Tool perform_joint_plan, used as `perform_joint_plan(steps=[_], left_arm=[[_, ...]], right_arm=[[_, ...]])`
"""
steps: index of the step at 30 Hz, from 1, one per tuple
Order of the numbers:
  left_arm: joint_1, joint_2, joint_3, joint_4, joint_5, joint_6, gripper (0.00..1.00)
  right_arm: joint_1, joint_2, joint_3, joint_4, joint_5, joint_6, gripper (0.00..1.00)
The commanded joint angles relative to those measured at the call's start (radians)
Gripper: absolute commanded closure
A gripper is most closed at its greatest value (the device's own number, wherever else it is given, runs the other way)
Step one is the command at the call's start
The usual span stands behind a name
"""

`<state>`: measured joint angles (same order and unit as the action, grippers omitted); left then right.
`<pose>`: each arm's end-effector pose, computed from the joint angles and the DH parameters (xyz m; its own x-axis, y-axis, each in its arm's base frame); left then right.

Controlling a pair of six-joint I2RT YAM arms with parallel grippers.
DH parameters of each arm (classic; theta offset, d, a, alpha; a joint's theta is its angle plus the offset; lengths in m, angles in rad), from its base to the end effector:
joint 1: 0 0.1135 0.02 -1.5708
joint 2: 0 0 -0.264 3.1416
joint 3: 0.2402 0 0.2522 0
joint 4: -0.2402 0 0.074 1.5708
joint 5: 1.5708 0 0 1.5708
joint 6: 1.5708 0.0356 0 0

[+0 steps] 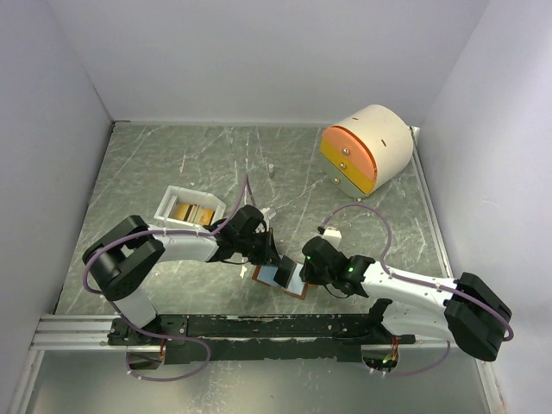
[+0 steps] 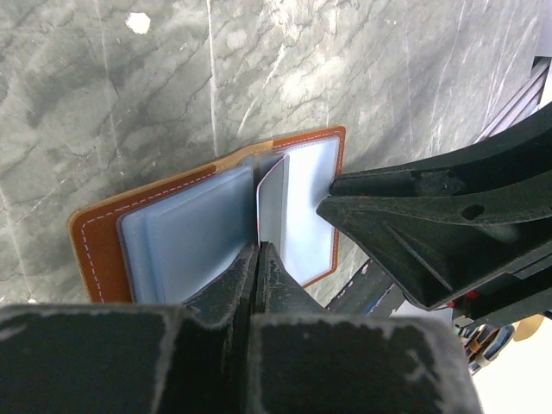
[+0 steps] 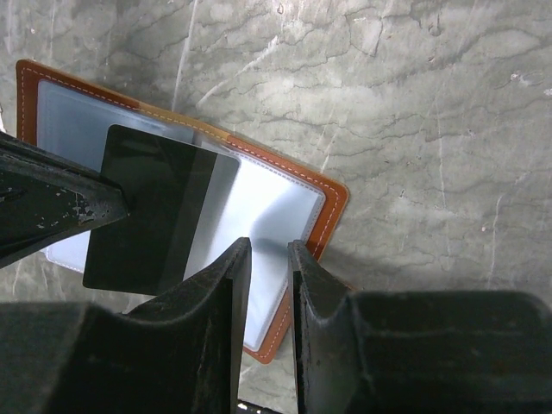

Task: Put the credit cards into the card holder
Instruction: Insert the credit card into the card holder.

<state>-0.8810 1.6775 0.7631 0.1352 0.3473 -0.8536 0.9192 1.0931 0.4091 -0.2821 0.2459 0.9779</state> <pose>0.1953 -0.2558 0.1430 -0.9567 0.0461 -0.2874 0.2410 0.6790 -0.6934 0.1210 0.1443 0.1504 -0.8487 0.2136 -0.4837 0.0298 0.9326 0.3596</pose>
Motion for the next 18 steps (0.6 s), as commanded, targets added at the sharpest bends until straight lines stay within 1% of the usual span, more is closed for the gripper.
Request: perform_joint_plan(steps=[1,18], left_arm=[[-0.014,0.018,0.007,-0.016,-0.04,0.022,0.93],[-0.042,0.025,-0.022,0.008,-0.06,-0.024,0.93]], right_arm=[[-0.004,0.001,-0.011,-0.058,0.017,0.008,0.75],[-0.004,0.0,-0.01,-0.057,0.026,0.032,0.75]])
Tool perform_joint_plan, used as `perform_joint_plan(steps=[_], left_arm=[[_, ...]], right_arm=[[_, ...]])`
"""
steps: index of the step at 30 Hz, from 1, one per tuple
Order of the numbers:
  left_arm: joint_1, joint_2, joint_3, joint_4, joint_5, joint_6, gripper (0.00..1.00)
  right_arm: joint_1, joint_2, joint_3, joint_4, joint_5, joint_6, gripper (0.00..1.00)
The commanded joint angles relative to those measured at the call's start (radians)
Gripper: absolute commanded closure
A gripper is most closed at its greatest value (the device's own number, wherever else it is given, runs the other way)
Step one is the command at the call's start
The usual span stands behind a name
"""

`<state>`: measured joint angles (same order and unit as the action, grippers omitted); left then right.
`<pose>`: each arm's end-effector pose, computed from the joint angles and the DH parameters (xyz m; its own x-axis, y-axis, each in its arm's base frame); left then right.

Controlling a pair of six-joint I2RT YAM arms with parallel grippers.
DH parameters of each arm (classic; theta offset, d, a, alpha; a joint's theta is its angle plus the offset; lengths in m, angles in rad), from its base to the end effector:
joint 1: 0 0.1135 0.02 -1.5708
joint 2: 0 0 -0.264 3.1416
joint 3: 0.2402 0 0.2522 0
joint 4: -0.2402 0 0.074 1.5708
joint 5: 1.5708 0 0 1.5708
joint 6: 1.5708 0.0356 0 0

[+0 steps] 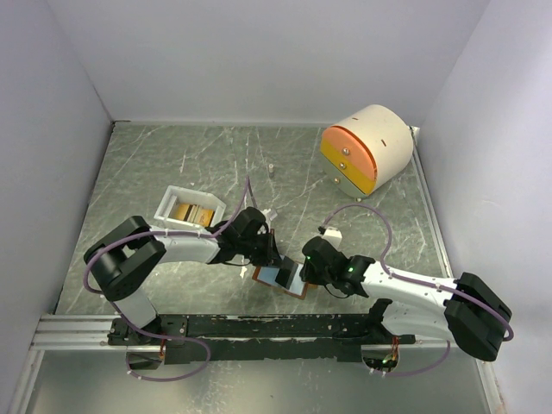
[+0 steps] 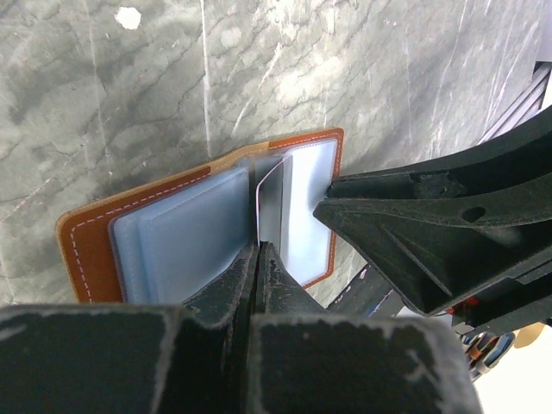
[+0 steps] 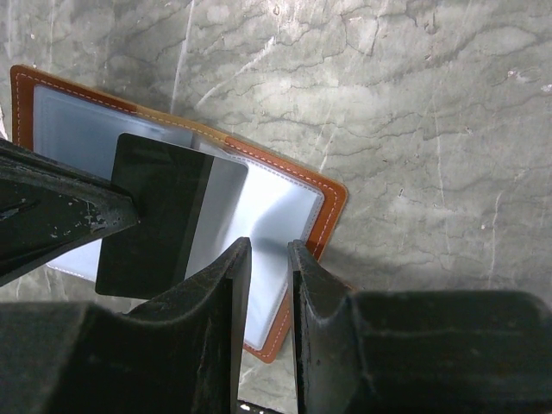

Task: Put the credit cards into the card holder
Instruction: Insert the credit card into the card holder.

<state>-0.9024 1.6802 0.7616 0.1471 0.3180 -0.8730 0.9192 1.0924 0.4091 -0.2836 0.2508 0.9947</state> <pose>0.1911 -0.2600 0.1425 -0.9553 0.0353 -0.2936 0.2372 0.6845 -0.6894 0.1210 0.1441 0.1504 -0.8462 0.2301 -0.4807 0.0456 0.9299 0.3649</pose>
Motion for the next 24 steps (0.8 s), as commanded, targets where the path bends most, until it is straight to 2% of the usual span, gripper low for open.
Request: perform_joint_plan(steps=[1,13,18,24], left_arm=[[-0.024,0.022,-0.019,-0.008,-0.035,-0.006,0.93],[-0.051,0.046,-0.025,0.017,-0.069,-0.025,0.91],[-0.052,0.04,-0.023,-0.002,-0.09,-0.021,0.89],[-0.054,0.034,-0.033,0.015,-0.098,-0.043,0.89]], right_arm=[[-0.004,0.001,-0.011,-0.054,0.022,0.017,0.75],[-0.005,-0.01,0.017,-0.069,0.028,0.025,0.75],[-0.005,-0.039,0.079,-0.184,0.021,0.06,0.74],[-0.003,-0.056,0.051,-0.233,0.052,0.13,0.75]])
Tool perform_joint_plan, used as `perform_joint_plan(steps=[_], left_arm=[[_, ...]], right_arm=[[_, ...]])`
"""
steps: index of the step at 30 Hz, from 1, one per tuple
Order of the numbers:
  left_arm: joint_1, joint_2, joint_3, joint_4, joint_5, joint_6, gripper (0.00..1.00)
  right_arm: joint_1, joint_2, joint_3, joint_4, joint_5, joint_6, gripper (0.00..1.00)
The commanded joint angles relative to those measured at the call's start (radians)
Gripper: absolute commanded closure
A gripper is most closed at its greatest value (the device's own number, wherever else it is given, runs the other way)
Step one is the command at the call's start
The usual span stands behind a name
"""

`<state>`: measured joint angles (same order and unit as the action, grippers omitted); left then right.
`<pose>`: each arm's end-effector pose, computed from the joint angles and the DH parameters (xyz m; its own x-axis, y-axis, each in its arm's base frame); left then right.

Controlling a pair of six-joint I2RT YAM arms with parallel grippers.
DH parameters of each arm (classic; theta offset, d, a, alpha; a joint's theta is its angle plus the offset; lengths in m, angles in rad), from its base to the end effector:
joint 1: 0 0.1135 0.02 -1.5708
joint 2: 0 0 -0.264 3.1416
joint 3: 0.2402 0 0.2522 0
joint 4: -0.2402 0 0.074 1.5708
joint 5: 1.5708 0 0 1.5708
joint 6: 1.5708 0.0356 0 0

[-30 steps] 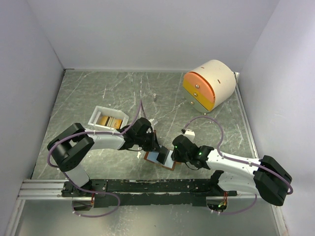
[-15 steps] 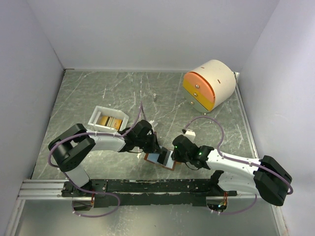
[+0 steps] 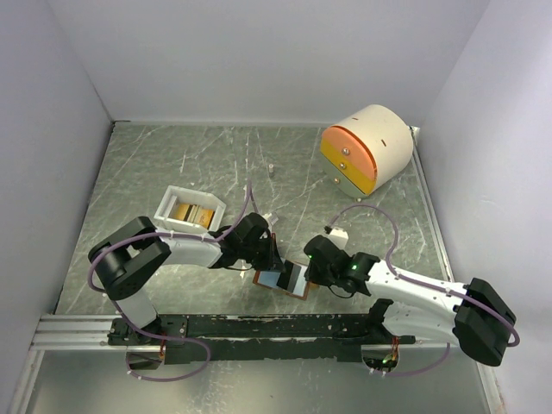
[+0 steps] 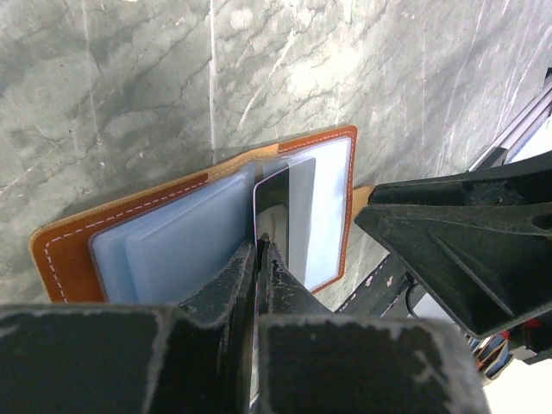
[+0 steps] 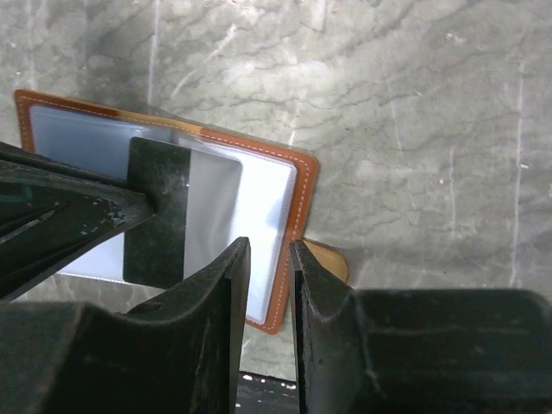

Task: Put the credit cards into the card holder
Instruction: Insert the credit card into the card holder.

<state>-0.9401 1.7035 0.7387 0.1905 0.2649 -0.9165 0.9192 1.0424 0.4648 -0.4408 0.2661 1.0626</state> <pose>0.1819 -0.2649 0.1322 -0.9570 0.0120 -0.2898 0.2144 0.7024 -0.6787 0.1177 0.1388 0.1658 -0.8483 0.2777 -0.4509 0.1185 0.9294 0.3495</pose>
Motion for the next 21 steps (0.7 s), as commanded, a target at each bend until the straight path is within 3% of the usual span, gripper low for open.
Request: perform_joint_plan(steps=[1,8,14,21], left_arm=[[-0.019,0.014,-0.007,-0.028,-0.045,-0.002,0.89],[-0.044,0.033,0.016,-0.039,-0.08,-0.016,0.89],[-0.051,0.029,0.026,-0.053,-0.119,-0.034,0.81],[-0.051,-0.033,0.054,-0.135,-0.182,-0.015,0.57]], right_arm=[[-0.005,-0.003,-0.009,-0.075,0.037,0.07,0.75],[-0.004,0.036,-0.068,0.02,0.004,0.107,0.75],[-0.004,0.043,-0.084,0.058,-0.025,0.114,0.76],[-0.004,0.031,-0.092,0.056,-0.022,0.12,0.76]])
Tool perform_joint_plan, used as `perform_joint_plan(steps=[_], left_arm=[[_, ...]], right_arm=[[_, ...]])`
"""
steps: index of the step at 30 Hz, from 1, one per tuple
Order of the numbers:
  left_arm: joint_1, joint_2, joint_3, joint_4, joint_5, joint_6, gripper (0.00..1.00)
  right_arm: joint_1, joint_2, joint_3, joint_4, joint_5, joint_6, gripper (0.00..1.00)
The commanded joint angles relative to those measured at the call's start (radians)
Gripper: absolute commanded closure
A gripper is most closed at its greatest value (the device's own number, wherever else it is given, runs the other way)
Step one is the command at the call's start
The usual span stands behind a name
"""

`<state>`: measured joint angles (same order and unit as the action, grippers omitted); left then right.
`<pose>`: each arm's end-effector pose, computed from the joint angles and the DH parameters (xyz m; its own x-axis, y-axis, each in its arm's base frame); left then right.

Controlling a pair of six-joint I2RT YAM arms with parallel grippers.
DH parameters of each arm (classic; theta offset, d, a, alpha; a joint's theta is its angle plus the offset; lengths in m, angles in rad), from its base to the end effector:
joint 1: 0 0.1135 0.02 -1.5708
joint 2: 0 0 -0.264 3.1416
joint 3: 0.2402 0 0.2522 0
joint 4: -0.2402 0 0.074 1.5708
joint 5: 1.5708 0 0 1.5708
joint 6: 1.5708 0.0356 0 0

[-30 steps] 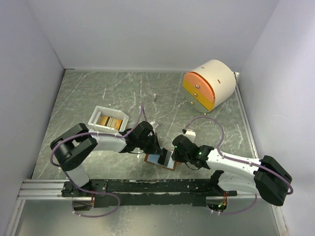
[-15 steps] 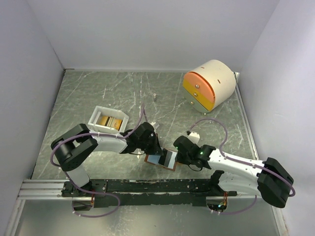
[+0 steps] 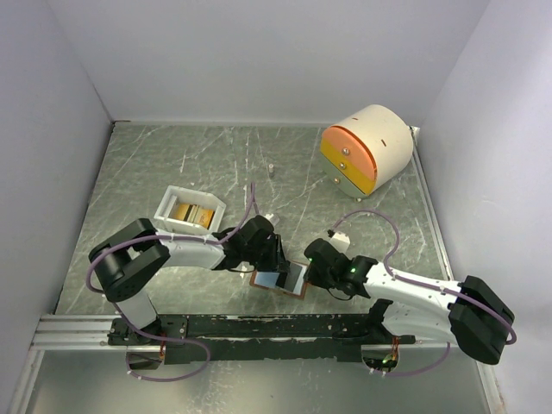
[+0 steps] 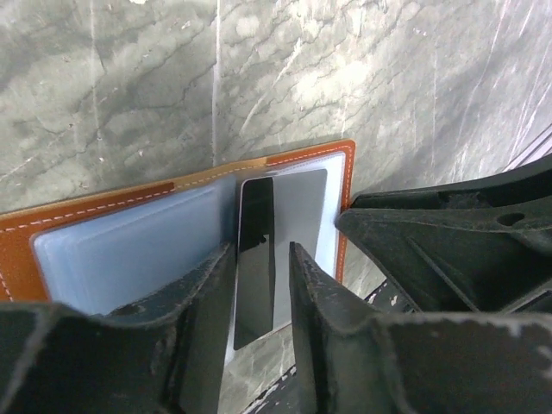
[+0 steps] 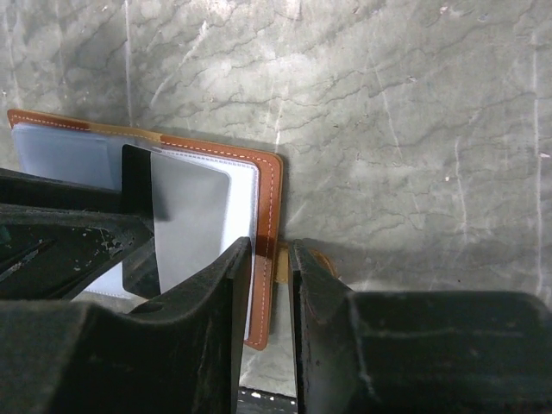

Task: Put the credit cards into the card holder
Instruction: Insert the credit card into the card holder.

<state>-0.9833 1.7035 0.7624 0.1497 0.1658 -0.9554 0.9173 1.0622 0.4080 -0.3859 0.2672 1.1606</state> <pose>0.1749 -0.2732 0.1349 -0.9504 -0.0257 -0.3099 0.1891 0.7433 -0.6417 0.1152 0.1350 0.1492 -0.8369 0.3620 -0.4107 0.2079 0.9041 0.3733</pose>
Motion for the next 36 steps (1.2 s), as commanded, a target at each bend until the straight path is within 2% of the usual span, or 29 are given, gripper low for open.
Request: perform_joint_plan(steps=[1,9,20,27,36], left_arm=[[-0.008,-0.041,0.034,-0.104,-0.09,0.026,0.56],[-0.008,-0.084,0.044,-0.148,-0.124,0.036,0.49],[-0.029,-0.026,0.042,-0.095,-0.052,0.025,0.45],[-0.056,-0.038,0.055,-0.105,-0.057,-0.011,0.53],[-0.084,-0.028,0.051,-0.057,-0.081,-0.056,0.54]], right_arm=[[-0.003,0.014,-0.033,0.001,-0.025,0.02,0.76],[-0.003,0.024,-0.027,0.004,-0.028,0.014,0.76],[-0.002,0.039,-0.018,0.013,-0.029,0.008,0.76],[-0.003,0.046,-0.018,0.02,-0.033,0.009,0.76],[-0.002,0.044,-0.023,0.039,-0.042,0.015,0.77]])
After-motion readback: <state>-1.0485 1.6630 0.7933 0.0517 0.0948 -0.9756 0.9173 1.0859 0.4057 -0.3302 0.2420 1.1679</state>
